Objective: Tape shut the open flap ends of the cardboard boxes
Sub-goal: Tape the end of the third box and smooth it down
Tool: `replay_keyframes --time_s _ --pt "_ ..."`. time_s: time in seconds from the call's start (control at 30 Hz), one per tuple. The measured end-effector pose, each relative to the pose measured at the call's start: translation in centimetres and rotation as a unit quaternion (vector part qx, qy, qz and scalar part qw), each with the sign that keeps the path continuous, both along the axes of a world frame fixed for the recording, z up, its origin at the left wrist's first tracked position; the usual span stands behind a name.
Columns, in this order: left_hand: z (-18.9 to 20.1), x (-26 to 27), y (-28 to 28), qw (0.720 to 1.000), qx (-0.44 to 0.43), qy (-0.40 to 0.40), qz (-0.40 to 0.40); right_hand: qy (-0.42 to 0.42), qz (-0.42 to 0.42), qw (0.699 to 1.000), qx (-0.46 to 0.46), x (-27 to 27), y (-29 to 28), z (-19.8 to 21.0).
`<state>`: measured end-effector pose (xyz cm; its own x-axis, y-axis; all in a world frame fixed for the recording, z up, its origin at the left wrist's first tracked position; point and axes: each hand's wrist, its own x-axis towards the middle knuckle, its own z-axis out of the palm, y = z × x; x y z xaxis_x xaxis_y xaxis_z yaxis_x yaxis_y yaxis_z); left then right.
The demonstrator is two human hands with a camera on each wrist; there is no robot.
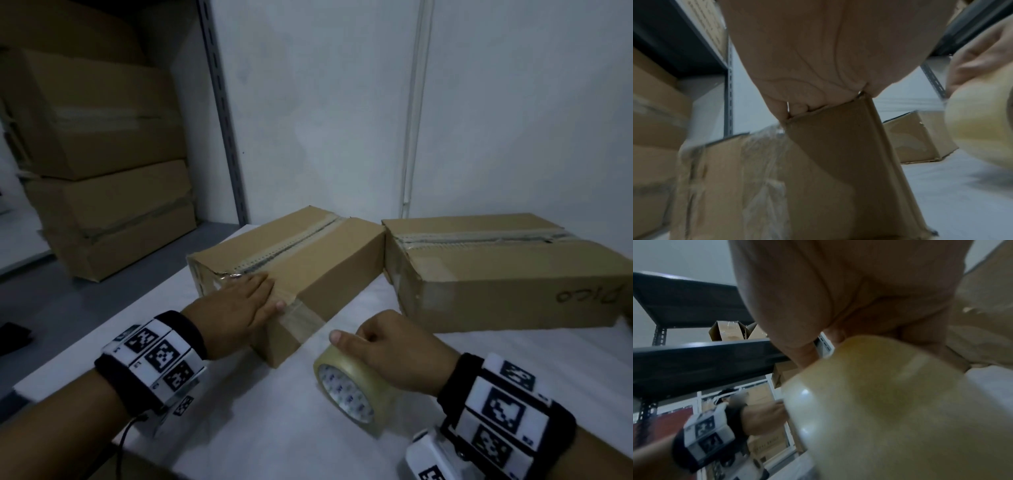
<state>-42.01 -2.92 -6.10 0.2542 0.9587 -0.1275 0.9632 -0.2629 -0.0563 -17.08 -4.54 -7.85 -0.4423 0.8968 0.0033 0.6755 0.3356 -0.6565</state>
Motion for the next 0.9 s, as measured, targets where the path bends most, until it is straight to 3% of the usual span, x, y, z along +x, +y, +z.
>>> replay_keyframes --time_s 0.07,0.13,0.2,0.3,0.43,0.57,0.67,0.73,0.8,0.9 --pt "0.0 0.4 -0.4 0.992 0.116 -0.036 -0.044 0.027 -0.008 1.0 -0.011 0.8 -0.2 -0.1" --pt "-0.2 1.5 -1.5 0.948 0.28 -0.14 -0.064 0.034 -0.017 0.999 -0.025 1.6 -0.6 -0.1" --pt "-1.1 2.9 -3.0 0.9 0.346 -0.263 -0.028 0.038 -0.017 0.998 -0.047 2.2 -1.0 -0.2" --pt "-2.6 4.4 -4.2 0.863 0.24 -0.44 0.066 0.068 -0.005 0.996 -0.065 3.0 -1.4 -0.3" --pt "-3.6 5.4 -4.9 0.777 0.167 -0.598 0.102 0.089 -0.015 0.995 -0.053 3.4 -2.0 -0.4" --pt "-4.3 5.8 -5.2 0.75 0.064 -0.643 0.145 0.085 -0.014 0.994 -0.064 3.8 -2.4 -0.5" --pt "-5.0 6.4 -5.4 0.717 0.061 -0.681 0.132 0.091 -0.026 0.992 -0.083 4.8 -3.0 -0.2" --pt "-5.6 6.9 -5.6 0.704 0.076 -0.697 0.112 0.042 -0.037 0.997 -0.056 6.4 -3.5 0.3" --pt "-5.7 7.3 -5.8 0.705 0.085 -0.696 0.104 -0.076 -0.05 0.996 -0.003 9.1 -3.5 0.7" --pt "-5.7 7.2 -5.3 0.703 0.095 -0.699 0.09 -0.297 -0.127 0.946 0.024 15.0 -2.4 0.8"
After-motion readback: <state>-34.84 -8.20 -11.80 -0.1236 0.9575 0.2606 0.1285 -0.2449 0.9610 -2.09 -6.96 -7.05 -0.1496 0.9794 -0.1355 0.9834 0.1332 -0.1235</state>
